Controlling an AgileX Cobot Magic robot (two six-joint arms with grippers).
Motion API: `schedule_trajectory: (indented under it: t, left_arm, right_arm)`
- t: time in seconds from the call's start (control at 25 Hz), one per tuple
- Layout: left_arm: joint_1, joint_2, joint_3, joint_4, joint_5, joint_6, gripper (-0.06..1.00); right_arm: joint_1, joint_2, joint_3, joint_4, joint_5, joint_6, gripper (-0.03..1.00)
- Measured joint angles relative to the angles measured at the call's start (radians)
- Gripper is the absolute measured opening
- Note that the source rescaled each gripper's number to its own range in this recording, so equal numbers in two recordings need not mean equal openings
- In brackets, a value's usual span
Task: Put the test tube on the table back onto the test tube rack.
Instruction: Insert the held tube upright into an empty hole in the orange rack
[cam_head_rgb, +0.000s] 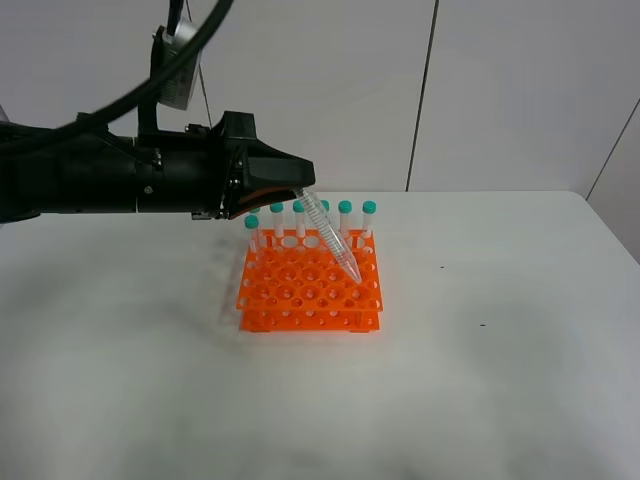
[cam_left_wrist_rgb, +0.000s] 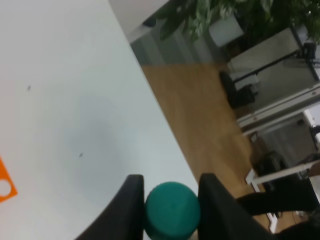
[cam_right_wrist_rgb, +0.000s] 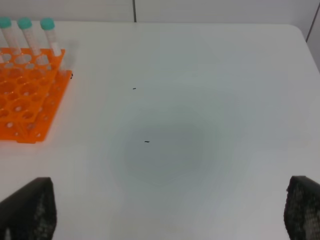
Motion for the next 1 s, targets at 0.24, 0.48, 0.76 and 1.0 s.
schedule_trajectory:
  t: [0.24,0.48,0.76,1.0]
  left_arm:
    - [0.000,-0.117,0.000,0.194,-0.121,-0.027,0.01]
    - [0.000,-0.263,0.000,0.824,-0.275,-0.372,0.01]
    - [0.000,-0.322,0.068,1.417,-0.519,-0.808,0.01]
    - [-0.024,-0.227,0.111,1.487,-0.683,-0.855,0.01]
  right_arm:
    - [0.000,0.000,0.000,0.000,0.000,0.000,1.00]
    - [0.000,0.000,0.000,0.000,0.000,0.000,1.00]
    - [0.000,0.000,0.000,0.000,0.000,0.000,1.00]
    - [0.000,0.000,0.000,0.005,0.000,0.000,1.00]
